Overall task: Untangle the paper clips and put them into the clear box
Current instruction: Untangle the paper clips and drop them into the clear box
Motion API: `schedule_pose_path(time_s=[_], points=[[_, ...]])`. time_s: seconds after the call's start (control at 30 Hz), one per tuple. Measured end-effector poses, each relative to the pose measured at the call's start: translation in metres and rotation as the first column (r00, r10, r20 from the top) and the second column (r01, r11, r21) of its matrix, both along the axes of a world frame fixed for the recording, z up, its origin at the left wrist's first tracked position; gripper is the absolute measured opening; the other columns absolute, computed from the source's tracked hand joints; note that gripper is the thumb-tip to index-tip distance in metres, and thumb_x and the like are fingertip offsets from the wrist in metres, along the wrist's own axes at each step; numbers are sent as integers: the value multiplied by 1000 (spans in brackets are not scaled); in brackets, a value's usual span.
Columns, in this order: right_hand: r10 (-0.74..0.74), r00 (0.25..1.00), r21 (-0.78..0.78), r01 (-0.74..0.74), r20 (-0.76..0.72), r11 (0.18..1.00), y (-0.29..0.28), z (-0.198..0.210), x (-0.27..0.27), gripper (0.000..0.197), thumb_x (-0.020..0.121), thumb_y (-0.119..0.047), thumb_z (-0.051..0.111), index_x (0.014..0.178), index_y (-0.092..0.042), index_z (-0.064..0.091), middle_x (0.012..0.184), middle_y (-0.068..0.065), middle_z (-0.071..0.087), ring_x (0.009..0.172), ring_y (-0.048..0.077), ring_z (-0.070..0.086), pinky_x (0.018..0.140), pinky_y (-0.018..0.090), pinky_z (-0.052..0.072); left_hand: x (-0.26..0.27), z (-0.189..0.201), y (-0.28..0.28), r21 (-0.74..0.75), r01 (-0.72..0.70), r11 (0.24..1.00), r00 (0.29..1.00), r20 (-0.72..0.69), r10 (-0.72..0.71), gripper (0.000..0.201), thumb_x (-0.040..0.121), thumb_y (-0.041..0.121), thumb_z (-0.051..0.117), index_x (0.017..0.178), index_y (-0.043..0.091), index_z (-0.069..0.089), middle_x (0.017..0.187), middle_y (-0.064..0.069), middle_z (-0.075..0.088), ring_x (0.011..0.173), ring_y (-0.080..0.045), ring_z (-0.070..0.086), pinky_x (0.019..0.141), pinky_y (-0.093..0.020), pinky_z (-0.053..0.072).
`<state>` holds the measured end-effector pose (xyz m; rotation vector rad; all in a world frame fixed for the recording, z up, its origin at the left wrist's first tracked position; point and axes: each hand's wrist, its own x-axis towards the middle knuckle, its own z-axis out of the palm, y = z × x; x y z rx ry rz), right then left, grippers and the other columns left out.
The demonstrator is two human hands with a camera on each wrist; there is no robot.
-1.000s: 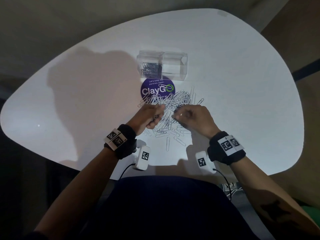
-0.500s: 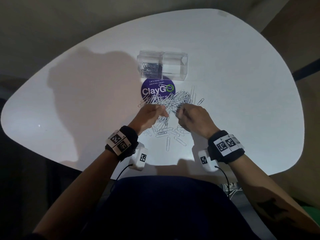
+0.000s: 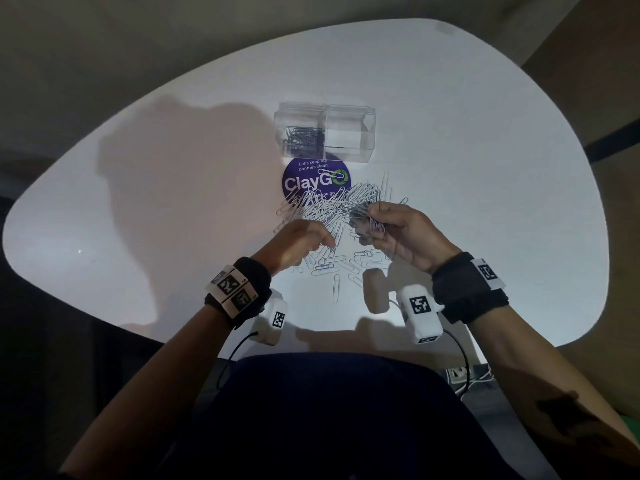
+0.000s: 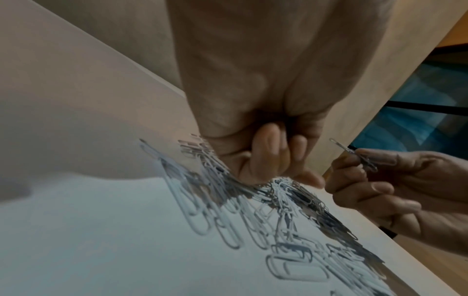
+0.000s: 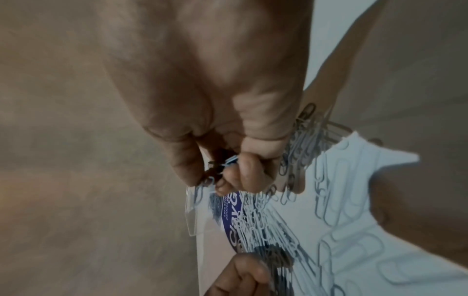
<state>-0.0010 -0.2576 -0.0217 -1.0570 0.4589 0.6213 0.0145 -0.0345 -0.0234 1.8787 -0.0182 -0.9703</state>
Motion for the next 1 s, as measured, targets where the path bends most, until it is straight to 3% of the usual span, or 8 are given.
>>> schedule_pose_path(time_s=[0.07, 0.13, 0.3, 0.47, 0.6, 0.7, 0.83, 1.0], points=[[-19, 1000, 64, 20, -10, 998, 2, 2, 0, 21, 96, -3, 41, 83, -11, 54, 70, 7, 62, 57, 14, 45, 46, 18, 32, 0, 3, 0, 29, 8, 1000, 996, 84, -10, 27, 91, 9, 41, 84, 7, 67, 54, 15, 45, 49, -5, 41, 45, -19, 30], [-28, 1000, 98, 28, 1, 995, 4, 1, 0, 21, 94, -2, 39, 79, -12, 50, 65, 5, 59, 57, 15, 51, 42, 18, 31, 1, 2, 1, 94, 93, 991, 966, 231, -113, 23, 91, 17, 50, 79, 10, 67, 69, 12, 63, 67, -3, 56, 61, -21, 43], [-58, 998, 368, 50, 11, 928, 8, -7, -4, 4, 67, -11, 52, 70, -11, 50, 56, 7, 44, 38, 11, 32, 34, 15, 21, -6, -1, 0, 279, 237, 931, 809, 474, -348, 3, 80, 14, 68, 83, 13, 70, 58, 21, 51, 55, 8, 51, 56, -6, 32], [-93, 994, 451, 105, -49, 887, 9, -15, -7, 6, 63, -16, 46, 64, -10, 44, 52, 10, 43, 33, 14, 31, 38, 10, 18, -10, -14, -1, 514, 315, 798, 694, 449, -563, 21, 78, 40, 75, 87, 24, 65, 70, 10, 59, 64, -10, 49, 63, -24, 32], [-122, 991, 405, 133, -52, 905, 12, -17, -6, 16, 72, -20, 42, 59, -12, 41, 48, 9, 42, 31, 14, 29, 36, 10, 17, -12, -16, -6, 549, 329, 768, 648, 461, -607, 17, 84, 36, 72, 85, 19, 66, 79, 4, 70, 67, -15, 58, 64, -26, 38], [-126, 991, 271, 131, -36, 954, 13, -14, -4, 31, 83, -17, 56, 56, -18, 41, 47, 1, 40, 31, 9, 27, 34, 14, 10, -12, -17, -3, 506, 325, 799, 673, 470, -571, 14, 86, 31, 70, 83, 18, 68, 76, 7, 69, 64, -8, 57, 65, -26, 43], [-145, 989, 123, 141, 24, 982, 7, -11, -1, 41, 92, -1, 52, 58, -21, 40, 49, -2, 36, 34, 7, 25, 32, 15, 10, -8, -9, 2, 220, 230, 948, 844, 440, -307, 7, 85, 17, 70, 81, 11, 68, 57, 22, 55, 57, 10, 50, 55, -8, 33], [-50, 996, -164, 62, 81, 985, -2, -9, 3, 41, 100, -32, 52, 62, -17, 57, 51, -3, 28, 39, 9, 20, 35, 17, 17, 2, -7, 7, 180, 225, 958, 911, 309, -272, 17, 94, 23, 60, 88, 7, 63, 73, 8, 60, 65, 2, 50, 62, -15, 39]])
